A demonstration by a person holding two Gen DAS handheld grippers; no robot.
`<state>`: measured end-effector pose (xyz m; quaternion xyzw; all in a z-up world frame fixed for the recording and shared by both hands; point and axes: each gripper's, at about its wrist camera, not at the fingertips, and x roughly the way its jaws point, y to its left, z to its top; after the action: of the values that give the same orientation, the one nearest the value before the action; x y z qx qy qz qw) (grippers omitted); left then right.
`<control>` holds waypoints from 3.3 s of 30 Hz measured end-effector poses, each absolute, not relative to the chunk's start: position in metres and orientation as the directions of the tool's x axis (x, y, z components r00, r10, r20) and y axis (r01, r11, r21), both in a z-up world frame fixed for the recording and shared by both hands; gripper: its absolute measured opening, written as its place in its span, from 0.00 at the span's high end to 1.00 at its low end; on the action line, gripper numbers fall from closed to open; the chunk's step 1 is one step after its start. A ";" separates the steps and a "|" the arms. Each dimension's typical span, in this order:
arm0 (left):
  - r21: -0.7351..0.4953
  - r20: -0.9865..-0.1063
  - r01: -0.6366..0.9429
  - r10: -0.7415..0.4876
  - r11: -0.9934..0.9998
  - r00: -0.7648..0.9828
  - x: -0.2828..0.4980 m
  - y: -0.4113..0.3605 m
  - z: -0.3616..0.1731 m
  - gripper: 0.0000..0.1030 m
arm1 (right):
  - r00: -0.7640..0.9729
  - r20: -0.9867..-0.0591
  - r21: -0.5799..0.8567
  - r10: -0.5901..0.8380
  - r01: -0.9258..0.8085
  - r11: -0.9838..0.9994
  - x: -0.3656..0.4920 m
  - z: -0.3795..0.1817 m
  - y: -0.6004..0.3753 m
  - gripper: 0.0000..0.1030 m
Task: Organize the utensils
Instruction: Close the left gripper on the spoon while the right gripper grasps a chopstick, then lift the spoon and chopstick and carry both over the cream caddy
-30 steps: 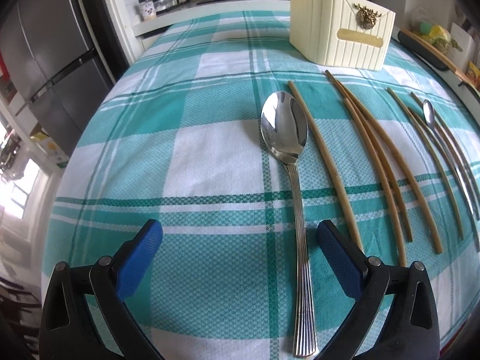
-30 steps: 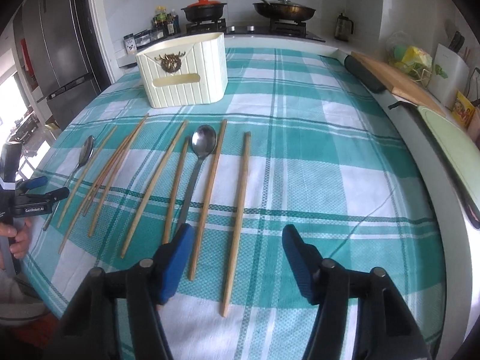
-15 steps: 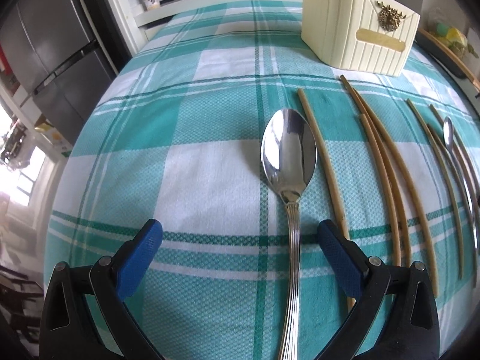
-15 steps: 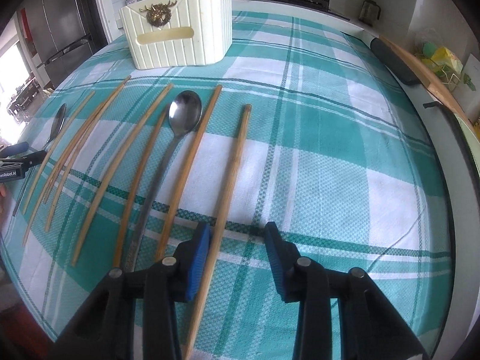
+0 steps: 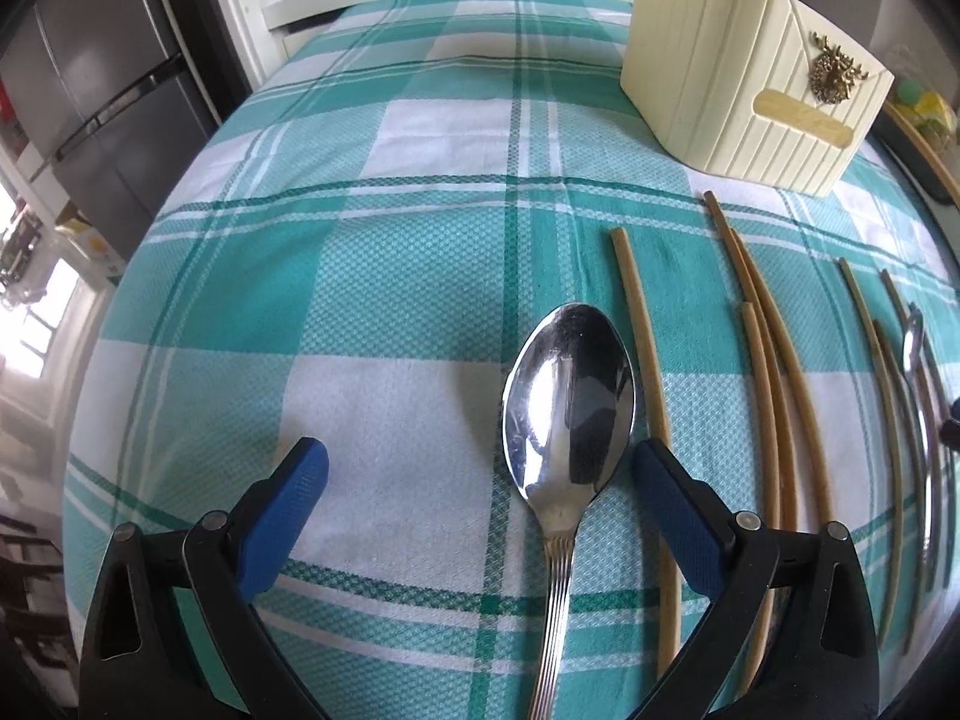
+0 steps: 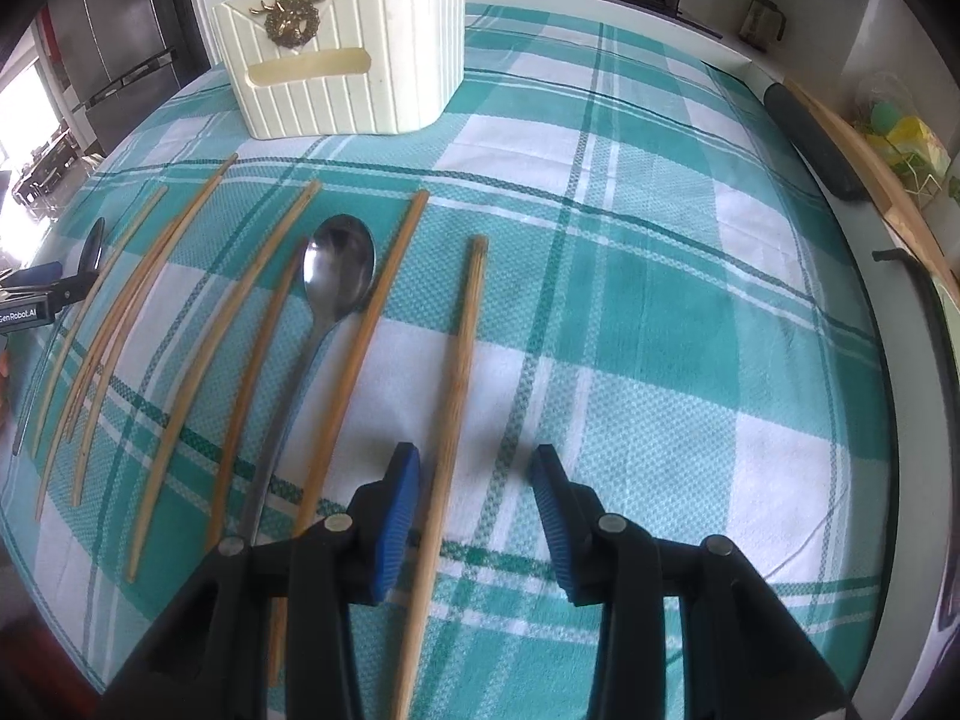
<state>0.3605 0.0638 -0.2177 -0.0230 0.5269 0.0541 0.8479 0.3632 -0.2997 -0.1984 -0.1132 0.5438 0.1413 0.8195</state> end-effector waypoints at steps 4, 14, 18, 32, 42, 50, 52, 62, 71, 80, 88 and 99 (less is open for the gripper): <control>0.001 -0.896 -0.087 0.040 0.996 0.442 0.363 0.064 -0.216 0.10 | 0.347 -0.930 -0.007 0.124 -0.355 0.935 0.391 -0.200 -0.294 0.62; -0.011 -0.867 -0.022 0.001 1.000 0.498 0.372 0.050 -0.206 0.59 | 0.374 -0.916 0.032 0.147 -0.296 0.955 0.428 -0.200 -0.292 0.93; -0.062 -0.856 -0.001 -0.053 0.998 0.514 0.364 0.057 -0.199 0.60 | 0.404 -0.889 0.115 0.217 -0.263 0.958 0.420 -0.189 -0.306 0.93; -0.134 -0.701 0.079 -0.151 0.988 0.697 0.296 0.058 -0.092 0.60 | 0.573 -0.735 0.228 0.362 -0.295 0.928 0.352 -0.085 -0.329 0.93; -0.139 -0.627 0.108 -0.171 0.984 0.760 0.272 0.057 -0.052 0.60 | 0.671 -0.635 0.206 0.382 -0.330 0.921 0.309 -0.038 -0.330 0.93; -0.151 -0.620 0.123 -0.191 0.981 0.761 0.284 0.058 -0.036 0.60 | 0.721 -0.586 0.205 0.370 -0.310 0.928 0.312 -0.015 -0.332 0.93; -0.161 -0.616 0.127 -0.200 0.979 0.762 0.289 0.059 -0.029 0.60 | 0.729 -0.575 0.209 0.371 -0.307 0.928 0.317 -0.007 -0.332 0.93; -0.173 -0.559 0.160 -0.230 0.972 0.796 0.336 0.063 0.036 0.60 | 0.788 -0.479 0.174 0.388 -0.348 0.921 0.365 0.056 -0.307 0.93; -0.237 -0.454 0.146 -0.243 0.960 0.857 0.421 0.058 0.100 0.60 | 0.848 -0.355 0.135 0.394 -0.370 0.919 0.432 0.110 -0.265 0.93; -0.277 -0.577 0.098 -0.247 0.956 0.779 0.513 0.029 0.042 0.60 | 0.733 -0.565 0.166 0.379 -0.349 0.922 0.521 0.032 -0.222 0.93; -0.228 -0.676 0.051 -0.196 0.972 0.710 0.558 0.008 -0.029 0.60 | 0.672 -0.668 0.180 0.319 -0.270 0.946 0.554 -0.030 -0.227 0.93; -0.190 -0.721 -0.002 -0.138 0.982 0.679 0.582 0.008 -0.059 0.53 | 0.673 -0.678 0.247 0.296 -0.171 0.954 0.587 -0.043 -0.248 0.46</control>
<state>0.5817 0.0082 -0.0595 -0.0876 0.3991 -0.0373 0.9119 0.5866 -0.2478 -0.0434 0.0816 0.3834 0.1283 0.9110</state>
